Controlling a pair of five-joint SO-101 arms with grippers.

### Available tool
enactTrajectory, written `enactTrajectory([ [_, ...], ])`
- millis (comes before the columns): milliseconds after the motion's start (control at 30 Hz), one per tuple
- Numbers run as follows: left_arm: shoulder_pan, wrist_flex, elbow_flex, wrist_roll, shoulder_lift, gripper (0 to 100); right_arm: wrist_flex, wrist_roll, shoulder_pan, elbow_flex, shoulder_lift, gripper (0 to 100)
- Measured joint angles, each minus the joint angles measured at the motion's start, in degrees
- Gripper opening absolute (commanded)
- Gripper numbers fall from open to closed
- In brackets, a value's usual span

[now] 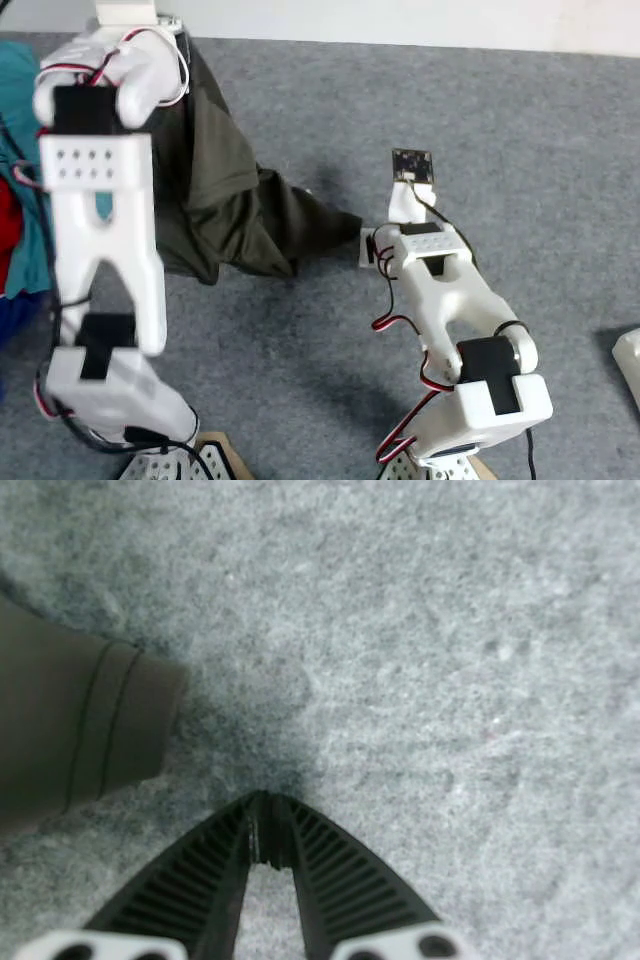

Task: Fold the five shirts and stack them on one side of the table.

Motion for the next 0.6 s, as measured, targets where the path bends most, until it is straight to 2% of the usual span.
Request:
enactTrajectory([
  [233, -0.88, -4.22, 0.0, -2.02, 12.48, 37, 0.0, 0.0, 0.0, 0.0, 0.0, 0.9],
  [333, -0.7, -6.07, 0.0, -2.11, 14.24, 47, 0.0, 0.0, 0.0, 0.0, 0.0, 0.9],
  [500, 0.26, -6.95, -2.11, -2.2, 14.42, 51, 0.0, 0.0, 0.0, 0.0, 0.0, 0.9],
  [600, 0.35, -1.49, -7.65, -2.29, 14.42, 50, 0.0, 0.0, 0.0, 0.0, 0.0, 0.9],
])
